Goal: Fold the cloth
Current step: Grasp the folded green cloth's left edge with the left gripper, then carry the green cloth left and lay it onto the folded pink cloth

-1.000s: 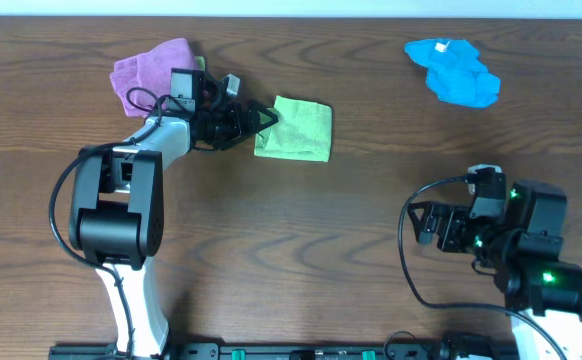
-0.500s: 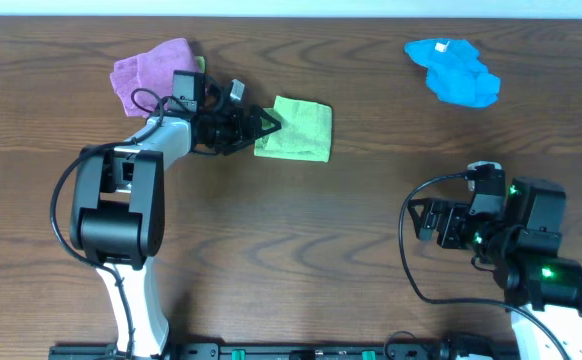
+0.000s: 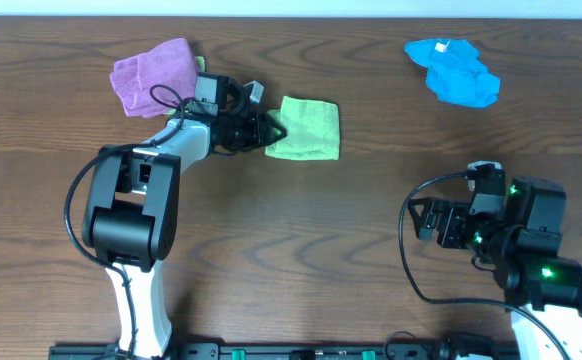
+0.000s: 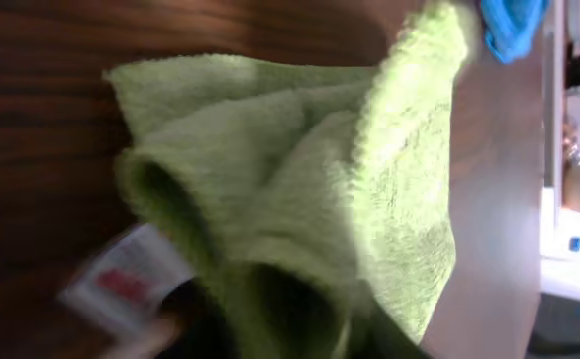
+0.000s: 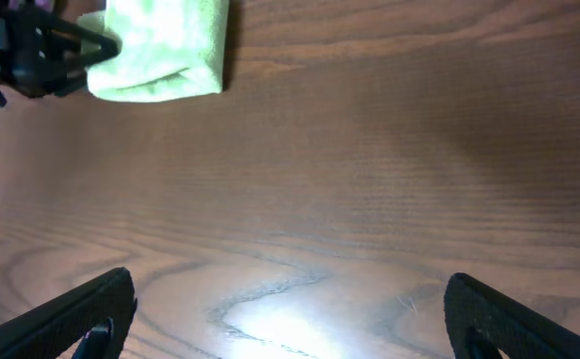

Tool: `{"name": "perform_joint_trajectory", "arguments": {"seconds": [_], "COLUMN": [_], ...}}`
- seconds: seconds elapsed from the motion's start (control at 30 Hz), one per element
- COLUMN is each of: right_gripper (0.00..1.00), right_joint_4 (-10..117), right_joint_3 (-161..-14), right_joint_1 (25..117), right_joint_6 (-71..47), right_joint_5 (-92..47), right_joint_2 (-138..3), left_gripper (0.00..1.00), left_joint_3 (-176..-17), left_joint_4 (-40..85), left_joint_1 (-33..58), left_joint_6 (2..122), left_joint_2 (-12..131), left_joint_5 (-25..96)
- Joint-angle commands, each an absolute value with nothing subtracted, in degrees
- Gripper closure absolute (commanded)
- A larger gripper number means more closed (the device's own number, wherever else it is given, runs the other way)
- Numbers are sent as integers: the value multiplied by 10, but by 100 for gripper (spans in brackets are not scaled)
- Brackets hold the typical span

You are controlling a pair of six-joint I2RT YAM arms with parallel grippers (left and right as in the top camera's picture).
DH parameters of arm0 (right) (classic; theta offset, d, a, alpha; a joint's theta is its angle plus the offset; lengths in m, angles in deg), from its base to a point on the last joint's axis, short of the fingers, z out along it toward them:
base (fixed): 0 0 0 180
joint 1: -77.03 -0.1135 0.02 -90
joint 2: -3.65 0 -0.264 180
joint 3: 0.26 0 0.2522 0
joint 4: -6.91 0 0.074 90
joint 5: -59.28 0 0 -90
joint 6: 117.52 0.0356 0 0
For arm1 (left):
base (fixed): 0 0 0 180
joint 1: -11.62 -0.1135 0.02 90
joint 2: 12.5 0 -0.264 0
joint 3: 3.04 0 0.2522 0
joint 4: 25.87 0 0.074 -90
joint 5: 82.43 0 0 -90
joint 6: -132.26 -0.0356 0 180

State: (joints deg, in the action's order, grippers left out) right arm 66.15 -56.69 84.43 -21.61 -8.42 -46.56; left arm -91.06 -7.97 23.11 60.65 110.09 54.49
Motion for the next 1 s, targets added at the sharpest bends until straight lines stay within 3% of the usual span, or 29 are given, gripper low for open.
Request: {"name": "perform_joint_trajectory", "arguments": {"seconds": [0.0, 0.3, 0.73, 0.97], "right_gripper": [1, 1, 1, 1], "right_joint_4": [661, 661, 660, 653], "right_joint_3": [-567, -567, -567, -567], "right_joint_1": [849, 849, 849, 849], "right_joint_6": [-212, -212, -212, -214], "right_joint_5": [-80, -80, -80, -82], "right_joint_2": [-465, -465, -465, -465], "left_gripper": [94, 94, 94, 94], "left_joint_3": [-910, -910, -954, -1042], "left_joint_4": [-79, -81, -145, -51], "left_joint_1": [230, 234, 234, 232], "left_joint_6": [598, 605, 627, 546], "left_joint_2": [1110, 1110, 1109, 1107], "left_joint_5": [521, 503, 567, 543]}}
